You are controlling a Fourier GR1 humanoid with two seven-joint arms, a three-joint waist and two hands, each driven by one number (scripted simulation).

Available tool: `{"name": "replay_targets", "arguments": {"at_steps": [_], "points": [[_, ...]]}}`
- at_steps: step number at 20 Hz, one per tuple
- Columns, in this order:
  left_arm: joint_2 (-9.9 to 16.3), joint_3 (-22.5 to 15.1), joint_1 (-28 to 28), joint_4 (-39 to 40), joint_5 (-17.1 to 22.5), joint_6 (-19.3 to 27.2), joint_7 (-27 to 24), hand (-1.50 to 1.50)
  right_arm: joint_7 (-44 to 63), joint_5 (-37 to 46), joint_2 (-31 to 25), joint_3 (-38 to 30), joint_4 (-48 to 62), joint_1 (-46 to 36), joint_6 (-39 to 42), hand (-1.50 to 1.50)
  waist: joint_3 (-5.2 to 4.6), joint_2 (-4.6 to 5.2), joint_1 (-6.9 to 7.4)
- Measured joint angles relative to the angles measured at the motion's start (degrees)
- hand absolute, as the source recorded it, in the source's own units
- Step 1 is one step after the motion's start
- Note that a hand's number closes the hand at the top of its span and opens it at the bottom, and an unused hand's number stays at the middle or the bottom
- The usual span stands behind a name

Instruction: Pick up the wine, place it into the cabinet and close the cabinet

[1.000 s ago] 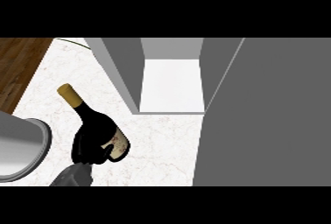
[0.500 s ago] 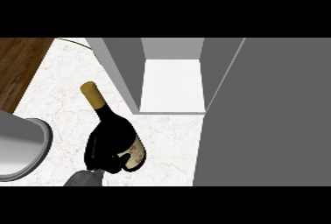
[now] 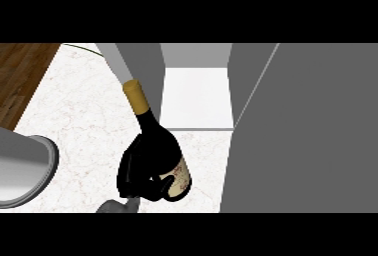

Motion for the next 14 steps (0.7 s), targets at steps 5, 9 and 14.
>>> {"name": "replay_targets", "arguments": {"at_steps": [5, 9, 14], "points": [[-2.9, -0.8, -1.4, 1.5, 0.5, 3.5, 0.6, 1.5, -1.6, -0.1, 0.3, 0.2, 0.8, 1.5, 1.3, -1.5, -0.02, 0.06, -0.2], [-3.9, -0.8, -3.3, 5.6, 2.2, 4.8, -1.1, 1.5, -2.8, -0.5, 0.3, -0.3, 1.3, 2.7, 2.3, -1.5, -0.02, 0.09, -0.29], [-4.3, -1.2, -7.9, 12.5, 5.2, 4.4, -3.7, 1.5, -1.0, -0.2, 1.0, 1.5, 0.9, 1.5, 0.7, -1.5, -0.04, 0.11, -0.4]]}}
